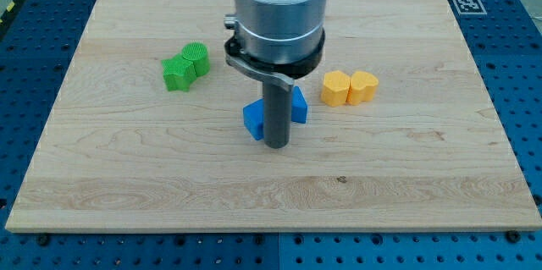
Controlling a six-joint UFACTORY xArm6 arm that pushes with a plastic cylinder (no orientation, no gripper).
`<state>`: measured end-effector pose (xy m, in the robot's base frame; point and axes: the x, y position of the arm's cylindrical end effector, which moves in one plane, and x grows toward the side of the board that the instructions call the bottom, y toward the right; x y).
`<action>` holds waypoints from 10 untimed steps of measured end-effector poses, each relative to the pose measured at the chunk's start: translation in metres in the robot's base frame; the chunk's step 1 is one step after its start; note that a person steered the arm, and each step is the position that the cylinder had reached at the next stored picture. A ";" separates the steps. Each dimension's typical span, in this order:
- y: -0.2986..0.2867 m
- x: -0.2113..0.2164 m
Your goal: Push the blue cube to center
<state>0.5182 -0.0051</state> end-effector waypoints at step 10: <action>-0.011 -0.061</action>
